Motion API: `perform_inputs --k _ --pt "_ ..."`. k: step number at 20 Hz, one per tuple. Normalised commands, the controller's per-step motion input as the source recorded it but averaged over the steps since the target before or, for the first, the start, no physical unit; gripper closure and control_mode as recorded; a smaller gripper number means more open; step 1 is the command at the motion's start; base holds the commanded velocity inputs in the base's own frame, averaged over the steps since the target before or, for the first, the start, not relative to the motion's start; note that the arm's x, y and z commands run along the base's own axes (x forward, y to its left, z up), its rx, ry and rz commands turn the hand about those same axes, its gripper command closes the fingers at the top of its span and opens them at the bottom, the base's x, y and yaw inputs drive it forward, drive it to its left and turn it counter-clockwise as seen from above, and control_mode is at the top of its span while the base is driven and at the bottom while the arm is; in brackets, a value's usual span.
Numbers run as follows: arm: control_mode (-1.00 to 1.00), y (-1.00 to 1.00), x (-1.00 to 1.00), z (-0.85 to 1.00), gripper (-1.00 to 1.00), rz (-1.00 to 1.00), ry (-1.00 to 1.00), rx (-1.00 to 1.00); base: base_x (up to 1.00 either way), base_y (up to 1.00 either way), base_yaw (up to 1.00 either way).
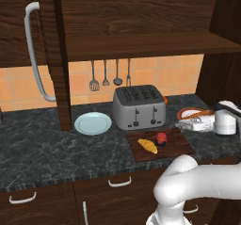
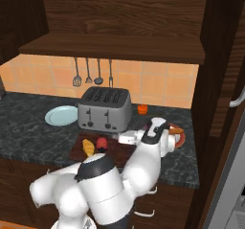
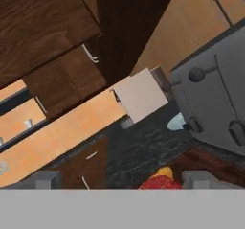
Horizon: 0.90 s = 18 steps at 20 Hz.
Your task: From the different types of pastries on the counter, select a croissant and place it on the cutting board. Then retrieve a jar of jam from the cabinet and place it alongside the croissant on the cutting board.
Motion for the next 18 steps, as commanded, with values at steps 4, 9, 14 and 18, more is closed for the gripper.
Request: perform_inputs --k 4,9,14,18 --pt "-1.0 -0.32 -0.61 0.59 -1.0 -0.47 0.34 -0.1 0.0 0.0 0.0" --pt "-1.0 -0.13 -0.43 0.2 -1.0 -0.67 0.33 -0.06 0.0 0.0 0.0" --pt "-1.0 0.0 -0.43 0.02 -1.0 -0.67 0.4 -0.04 0.0 0.0 0.0" --pt "-1.0 0.01 -0.55 0.42 -1.0 -0.48 0.5 -0.03 0.0 0.0 0.0"
